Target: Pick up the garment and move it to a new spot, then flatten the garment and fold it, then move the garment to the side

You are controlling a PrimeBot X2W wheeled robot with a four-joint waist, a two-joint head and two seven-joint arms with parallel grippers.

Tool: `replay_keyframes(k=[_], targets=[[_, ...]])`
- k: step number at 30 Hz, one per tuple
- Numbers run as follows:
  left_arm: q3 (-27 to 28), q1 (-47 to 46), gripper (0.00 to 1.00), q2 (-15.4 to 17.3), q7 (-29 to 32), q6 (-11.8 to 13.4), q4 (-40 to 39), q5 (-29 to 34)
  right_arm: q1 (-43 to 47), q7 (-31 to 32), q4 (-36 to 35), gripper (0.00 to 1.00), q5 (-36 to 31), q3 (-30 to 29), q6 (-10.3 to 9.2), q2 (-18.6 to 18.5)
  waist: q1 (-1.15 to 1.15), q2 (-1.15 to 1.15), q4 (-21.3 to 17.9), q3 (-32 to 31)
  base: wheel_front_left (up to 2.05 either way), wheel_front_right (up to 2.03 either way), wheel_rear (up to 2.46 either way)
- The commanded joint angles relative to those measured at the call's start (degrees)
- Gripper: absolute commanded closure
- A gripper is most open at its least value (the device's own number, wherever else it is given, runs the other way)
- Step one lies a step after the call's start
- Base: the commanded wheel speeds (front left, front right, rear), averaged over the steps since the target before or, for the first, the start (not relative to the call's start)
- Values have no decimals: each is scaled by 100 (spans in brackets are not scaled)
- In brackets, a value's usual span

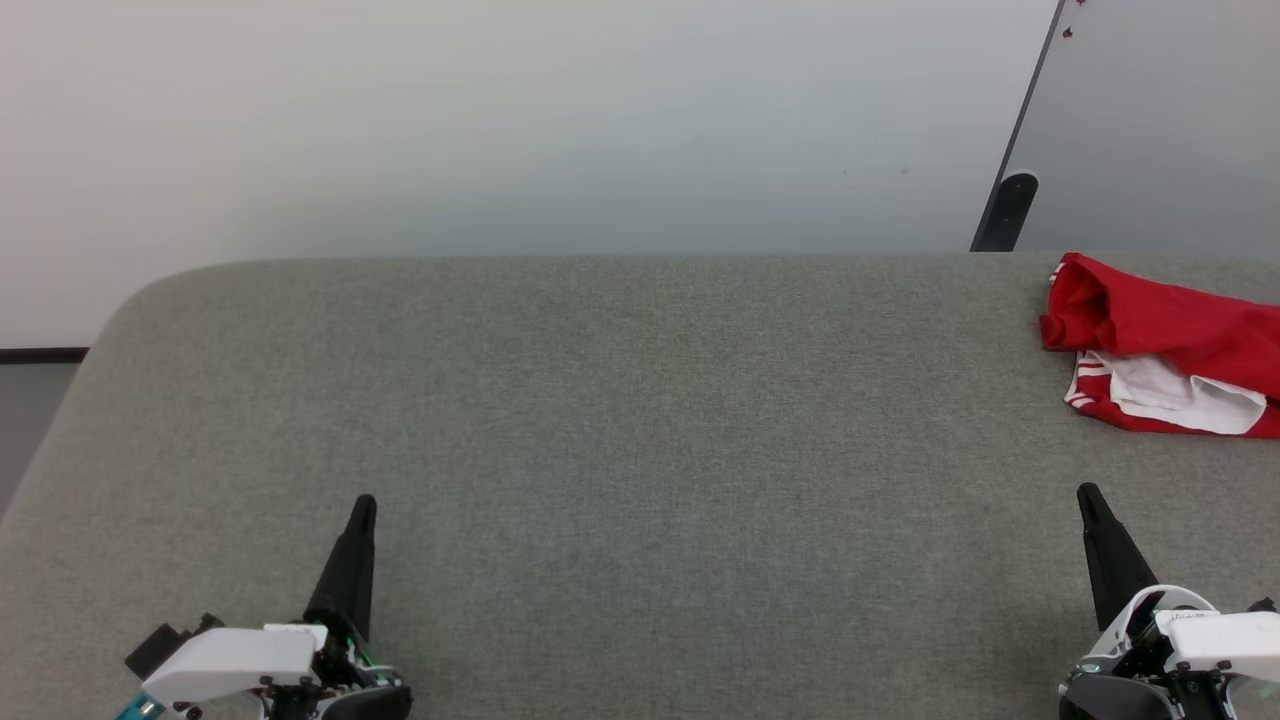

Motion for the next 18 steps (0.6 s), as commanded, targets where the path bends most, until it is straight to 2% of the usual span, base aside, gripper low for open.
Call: replay_keyframes(k=[1, 18], targets=[[12, -46, 100, -4, 17, -18, -6, -18, -21, 11, -12, 100, 23, -1, -4, 17, 0, 0, 0, 0, 0, 0, 0], [11, -46, 100, -4, 17, -18, -6, -19, -21, 11, -12, 100, 23, -1, -4, 17, 0, 0, 0, 0, 0, 0, 0]])
